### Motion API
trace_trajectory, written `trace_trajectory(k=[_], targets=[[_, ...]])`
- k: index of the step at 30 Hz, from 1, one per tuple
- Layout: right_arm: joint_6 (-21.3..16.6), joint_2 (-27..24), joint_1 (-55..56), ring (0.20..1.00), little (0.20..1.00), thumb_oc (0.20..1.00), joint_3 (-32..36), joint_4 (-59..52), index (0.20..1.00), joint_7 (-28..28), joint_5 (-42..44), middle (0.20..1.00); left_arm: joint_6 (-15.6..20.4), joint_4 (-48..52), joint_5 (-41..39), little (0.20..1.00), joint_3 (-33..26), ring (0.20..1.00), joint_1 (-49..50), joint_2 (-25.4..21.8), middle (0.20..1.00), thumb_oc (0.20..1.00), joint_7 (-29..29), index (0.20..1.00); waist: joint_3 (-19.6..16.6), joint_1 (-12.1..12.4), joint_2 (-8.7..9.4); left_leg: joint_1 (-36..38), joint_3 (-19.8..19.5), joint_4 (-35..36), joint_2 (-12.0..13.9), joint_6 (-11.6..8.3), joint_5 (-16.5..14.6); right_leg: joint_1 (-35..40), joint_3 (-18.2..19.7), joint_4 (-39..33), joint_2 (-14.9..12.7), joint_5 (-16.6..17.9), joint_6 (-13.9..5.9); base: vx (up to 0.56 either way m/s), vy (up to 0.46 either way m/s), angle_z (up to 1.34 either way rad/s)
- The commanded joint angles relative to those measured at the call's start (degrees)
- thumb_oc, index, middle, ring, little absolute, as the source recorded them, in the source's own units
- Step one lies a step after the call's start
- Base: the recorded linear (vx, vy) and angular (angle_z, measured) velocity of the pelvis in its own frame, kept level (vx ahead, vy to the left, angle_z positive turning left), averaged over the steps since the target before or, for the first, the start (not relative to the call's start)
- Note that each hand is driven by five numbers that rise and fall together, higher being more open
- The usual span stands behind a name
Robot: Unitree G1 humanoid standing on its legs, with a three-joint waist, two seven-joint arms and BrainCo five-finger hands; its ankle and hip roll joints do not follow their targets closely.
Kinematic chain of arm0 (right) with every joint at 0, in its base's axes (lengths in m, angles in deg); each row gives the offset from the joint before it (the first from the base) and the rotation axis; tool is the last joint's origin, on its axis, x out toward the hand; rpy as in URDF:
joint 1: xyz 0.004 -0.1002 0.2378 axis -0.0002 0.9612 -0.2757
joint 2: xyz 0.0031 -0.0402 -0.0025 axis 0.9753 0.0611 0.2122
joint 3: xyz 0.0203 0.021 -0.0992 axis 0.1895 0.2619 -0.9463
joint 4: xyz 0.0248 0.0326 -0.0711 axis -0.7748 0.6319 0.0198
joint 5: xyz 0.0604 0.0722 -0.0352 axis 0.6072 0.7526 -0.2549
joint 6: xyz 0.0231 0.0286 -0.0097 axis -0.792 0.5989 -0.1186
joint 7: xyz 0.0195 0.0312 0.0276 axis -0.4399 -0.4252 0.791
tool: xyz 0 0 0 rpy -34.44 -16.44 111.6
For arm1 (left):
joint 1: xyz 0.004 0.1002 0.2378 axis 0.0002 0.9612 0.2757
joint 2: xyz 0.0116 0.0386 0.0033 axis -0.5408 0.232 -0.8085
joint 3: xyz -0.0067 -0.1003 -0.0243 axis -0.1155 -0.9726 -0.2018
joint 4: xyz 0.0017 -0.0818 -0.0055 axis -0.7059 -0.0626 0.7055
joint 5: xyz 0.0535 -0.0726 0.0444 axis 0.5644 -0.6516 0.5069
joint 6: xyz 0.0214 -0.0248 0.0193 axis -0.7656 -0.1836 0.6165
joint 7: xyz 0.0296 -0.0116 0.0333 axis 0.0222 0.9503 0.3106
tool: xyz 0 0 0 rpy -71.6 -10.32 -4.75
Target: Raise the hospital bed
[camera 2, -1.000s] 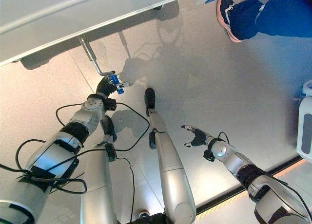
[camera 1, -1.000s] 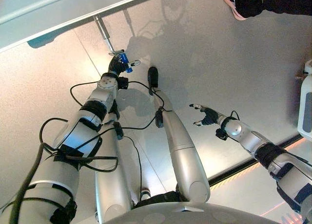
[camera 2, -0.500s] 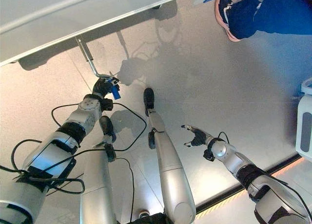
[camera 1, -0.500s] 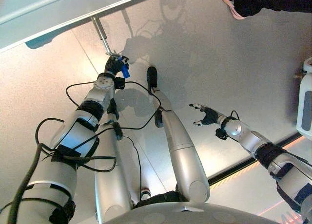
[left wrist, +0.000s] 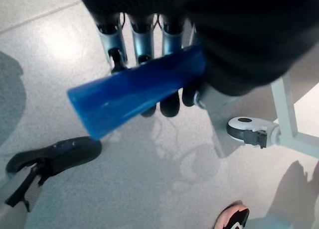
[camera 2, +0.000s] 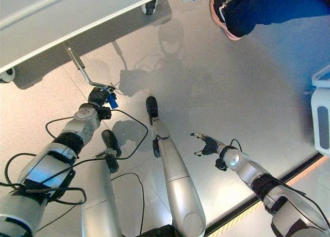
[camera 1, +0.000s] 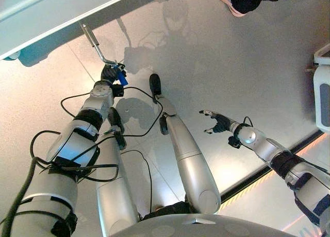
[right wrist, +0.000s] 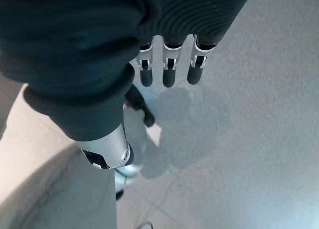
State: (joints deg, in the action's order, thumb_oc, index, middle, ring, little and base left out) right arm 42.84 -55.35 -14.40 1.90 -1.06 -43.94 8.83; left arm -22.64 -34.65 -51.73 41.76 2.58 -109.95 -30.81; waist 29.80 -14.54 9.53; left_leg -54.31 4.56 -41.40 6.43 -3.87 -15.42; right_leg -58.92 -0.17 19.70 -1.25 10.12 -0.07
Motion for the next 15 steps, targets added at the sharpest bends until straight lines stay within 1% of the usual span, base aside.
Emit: trace_trajectory(k=[1,2,3,5,6,10,11,12,13,15], targets=[[0.07,-2.19,2.65,1.0,1.0,1.0,-0.07,-2.48,1.0,0.55,-1.11,1.0,3.77,7.89,1.92,0.2,1.53,0.2,4.84,0.19,0.2,0.2,-3.2,0.2,-0.01,4.59,4.16,-0.11,-1.91,4.95,0.4,0.41,6.55,-0.37,0.64,10.73,-3.58,-11.02,-7.79,-0.03,0.047,-0.02],[0.24,-1.67,2.25,1.0,1.0,1.0,-0.38,-2.53,1.0,0.51,-1.3,1.0,3.65,8.23,2.35,0.2,0.96,0.2,5.05,-0.47,0.2,0.2,-3.22,0.2,-0.01,4.67,4.59,-0.55,-2.33,2.71,0.44,0.78,5.7,-0.56,0.85,11.77,-2.99,-11.5,-7.72,-0.04,0.064,-0.05],[0.34,-1.56,2.16,1.0,1.0,1.0,-0.33,-2.74,1.0,0.56,-1.16,1.0,3.59,8.8,2.41,0.2,1.06,0.2,5.5,-0.6,0.2,0.2,-3.32,0.2,-0.01,4.77,4.67,-0.84,-2.41,1.44,0.35,0.92,5.3,-0.64,0.89,12.78,-3.0,-11.84,-7.77,-0.05,0.084,-0.1],[0.38,-1.67,2.16,1.0,1.0,1.0,-0.03,-2.92,1.0,0.56,-0.77,1.0,3.44,9.1,2.62,0.2,1.14,0.2,5.88,-0.49,0.2,0.2,-3.59,0.2,-0.01,4.87,4.59,-1.02,-2.67,0.38,0.12,1.22,4.54,-0.93,1.06,13.72,-3.13,-12.09,-7.82,-0.04,0.071,-0.22],[0.45,-1.79,2.31,1.0,1.0,1.0,0.58,-3.11,1.0,0.79,-0.32,1.0,3.06,9.32,3.1,0.2,1.32,0.2,6.97,-0.54,0.2,0.2,-4.09,0.2,-0.01,5.04,4.27,-0.52,-2.18,-0.09,0.04,1.7,3.5,-1.26,1.28,15.39,-3.55,-12.21,-8.17,-0.03,0.085,-0.18],[0.48,-1.83,2.38,1.0,1.0,1.0,0.62,-3.17,1.0,0.82,-0.32,1.0,3.04,9.36,3.11,0.2,1.33,0.2,7.01,-0.53,0.2,0.2,-4.08,0.2,-0.01,5.09,4.29,-0.5,-2.12,-0.18,0.04,1.73,3.4,-1.3,1.35,15.51,-3.55,-12.29,-8.2,-0.01,0.021,-0.05],[0.48,-1.83,2.38,1.0,1.0,1.0,0.62,-3.17,1.0,0.82,-0.32,1.0,3.04,9.36,3.11,0.2,1.33,0.2,7.01,-0.53,0.2,0.2,-4.08,0.2,-0.01,5.09,4.29,-0.5,-2.12,-0.18,0.04,1.73,3.4,-1.3,1.35,15.51,-3.55,-12.29,-8.2,-0.11,0.229,-0.01],[1.16,-0.44,2.18,1.0,1.0,1.0,1.77,-2.74,1.0,1.76,2.39,1.0,1.77,7.07,5.82,0.2,0.39,0.2,8.17,-0.52,0.2,0.2,-4.28,0.2,-0.01,6.06,2.29,0.26,-0.88,-4.44,0.22,4.44,-0.76,-4.63,2.98,22.6,-7.48,-8.57,-13.14,-0.05,0.14,-0.02],[1.03,-1.51,2.01,1.0,1.0,1.0,2.34,-4.74,1.0,1.9,3.16,1.0,2.13,5.99,5.26,0.2,0.19,0.2,7.53,0.19,0.2,0.2,-3.89,0.2,-0.01,5.64,0.78,-0.51,-3.38,-6.19,-0.16,3.43,-1.37,-3.8,9.22,16.72,-10.15,-8.53,-11.03,-0.05,0.141,-0.12],[1.1,-1.65,2.2,1.0,1.0,1.0,2.41,-4.88,1.0,1.93,3.17,1.0,2.17,5.93,5.26,0.2,0.21,0.2,7.56,0.34,0.2,0.2,-3.9,0.2,-0.01,5.69,0.62,-0.41,-3.45,-6.19,-0.12,3.41,-1.44,-3.62,9.11,16.67,-10.14,-8.6,-11.0,0.03,-0.044,-0.09]])
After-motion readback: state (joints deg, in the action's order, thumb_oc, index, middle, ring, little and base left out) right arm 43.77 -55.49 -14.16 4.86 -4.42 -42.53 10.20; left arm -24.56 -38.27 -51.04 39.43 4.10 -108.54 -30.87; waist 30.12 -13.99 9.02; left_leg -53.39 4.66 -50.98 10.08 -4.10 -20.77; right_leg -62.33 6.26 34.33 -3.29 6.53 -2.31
